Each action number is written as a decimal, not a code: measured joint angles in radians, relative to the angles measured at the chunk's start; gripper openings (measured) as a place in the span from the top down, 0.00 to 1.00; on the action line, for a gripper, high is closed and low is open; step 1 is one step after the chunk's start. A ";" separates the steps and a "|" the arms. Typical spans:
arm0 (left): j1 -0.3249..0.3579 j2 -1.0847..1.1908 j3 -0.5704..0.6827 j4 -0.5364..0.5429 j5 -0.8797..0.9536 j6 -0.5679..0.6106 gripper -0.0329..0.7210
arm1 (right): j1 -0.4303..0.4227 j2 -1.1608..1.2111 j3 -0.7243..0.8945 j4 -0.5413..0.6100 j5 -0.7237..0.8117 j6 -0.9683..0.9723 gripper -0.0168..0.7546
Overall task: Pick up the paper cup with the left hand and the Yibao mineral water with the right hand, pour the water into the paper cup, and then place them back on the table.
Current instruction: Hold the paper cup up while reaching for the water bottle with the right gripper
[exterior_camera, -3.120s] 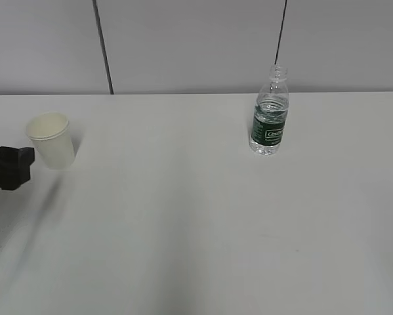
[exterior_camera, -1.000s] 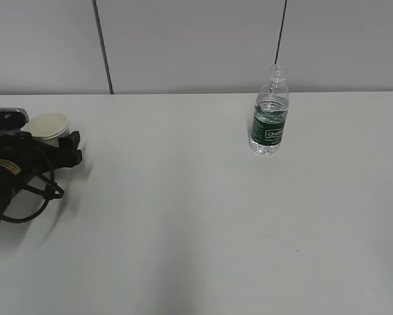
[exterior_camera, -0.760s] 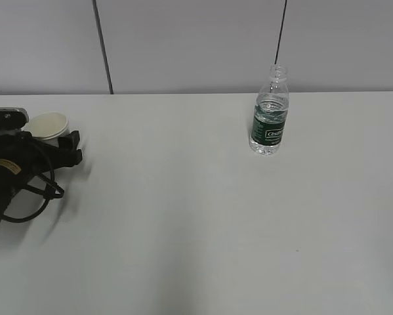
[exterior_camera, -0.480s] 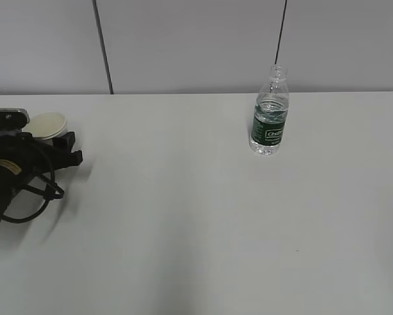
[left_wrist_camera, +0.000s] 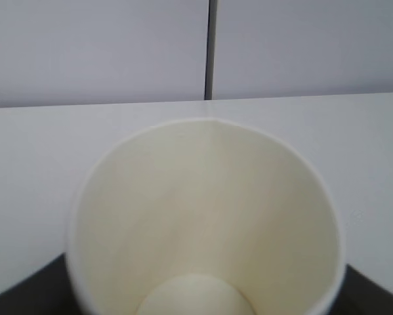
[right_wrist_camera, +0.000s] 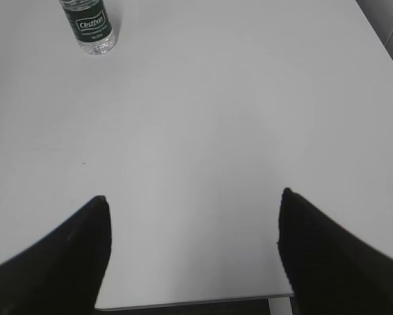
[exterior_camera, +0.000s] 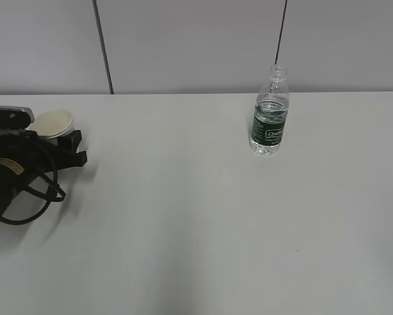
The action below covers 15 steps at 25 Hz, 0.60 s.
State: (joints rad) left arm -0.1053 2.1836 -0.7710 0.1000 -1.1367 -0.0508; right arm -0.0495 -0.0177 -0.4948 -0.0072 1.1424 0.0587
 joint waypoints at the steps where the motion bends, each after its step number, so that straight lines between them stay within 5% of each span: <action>1: 0.000 -0.004 0.000 0.015 0.000 0.000 0.37 | 0.000 0.000 0.000 0.000 0.000 0.000 0.22; 15: -0.040 -0.090 0.079 0.159 -0.001 -0.012 0.37 | 0.000 0.000 0.000 0.000 0.000 0.000 0.22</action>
State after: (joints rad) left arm -0.1452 2.0938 -0.6918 0.2591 -1.1378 -0.0629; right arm -0.0495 -0.0177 -0.4948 -0.0072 1.1424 0.0587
